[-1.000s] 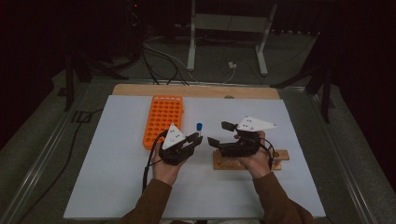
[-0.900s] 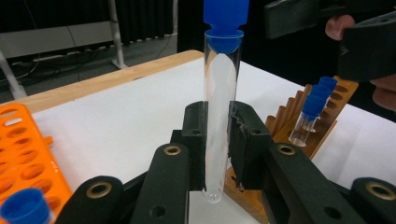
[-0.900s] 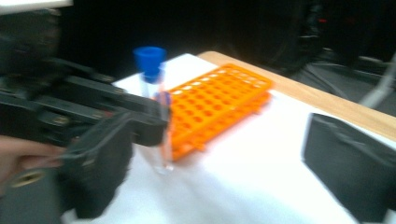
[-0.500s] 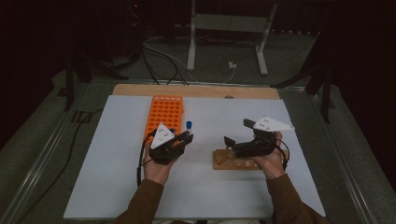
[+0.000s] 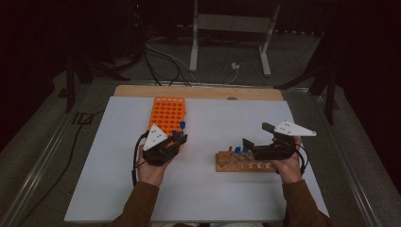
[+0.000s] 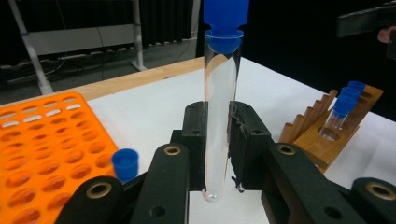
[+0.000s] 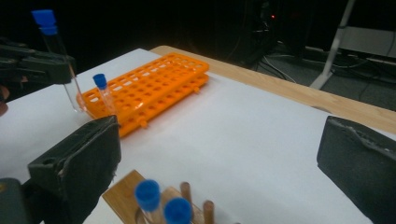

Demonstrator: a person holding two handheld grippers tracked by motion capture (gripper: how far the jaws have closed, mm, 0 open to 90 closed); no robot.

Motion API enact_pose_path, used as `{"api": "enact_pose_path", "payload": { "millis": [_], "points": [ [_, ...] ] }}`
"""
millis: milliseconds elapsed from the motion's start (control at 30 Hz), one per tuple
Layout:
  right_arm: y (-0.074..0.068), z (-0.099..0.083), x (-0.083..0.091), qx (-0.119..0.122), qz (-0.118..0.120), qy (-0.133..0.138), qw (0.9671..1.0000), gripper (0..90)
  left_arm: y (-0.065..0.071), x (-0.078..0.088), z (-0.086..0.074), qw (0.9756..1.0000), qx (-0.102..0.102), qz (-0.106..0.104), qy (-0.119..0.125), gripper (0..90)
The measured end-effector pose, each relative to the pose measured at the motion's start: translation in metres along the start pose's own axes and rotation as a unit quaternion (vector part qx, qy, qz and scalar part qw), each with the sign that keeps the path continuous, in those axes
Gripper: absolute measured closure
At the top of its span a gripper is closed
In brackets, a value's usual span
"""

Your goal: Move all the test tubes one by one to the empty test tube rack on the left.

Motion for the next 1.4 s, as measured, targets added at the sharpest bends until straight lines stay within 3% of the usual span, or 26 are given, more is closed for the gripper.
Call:
{"api": "enact_pose_path", "payload": {
  "millis": [533, 867, 1200, 1400],
  "points": [
    [0.02, -0.01, 0.022, -0.016, -0.027, 0.008, 0.9995, 0.0, -0.022, 0.015, -0.004, 0.9991, -0.006, 0.043, -0.004, 78.1],
    [0.025, -0.012, 0.029, -0.023, -0.035, 0.015, 0.999, 0.0, -0.036, 0.004, -0.016, 0.9974, -0.016, 0.069, -0.01, 78.1],
    [0.026, -0.013, 0.031, -0.024, -0.032, 0.017, 0.9991, 0.0, -0.048, -0.007, -0.034, 0.9954, 0.002, 0.091, -0.028, 78.1],
    [0.026, -0.014, 0.031, -0.025, -0.031, 0.016, 0.9991, 0.0, -0.05, -0.012, -0.043, 0.9951, 0.006, 0.091, -0.038, 78.1]
  ]
}}
Point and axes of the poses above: each handheld gripper's, and its own axes: x roughly backward along the jaws, z roughly out of its top, y roughly to its right, the point moved 1 cm from there along -x, roughly forward along the jaws, and after that the axes turned 10 degrees about y, right-handed, at the moved point
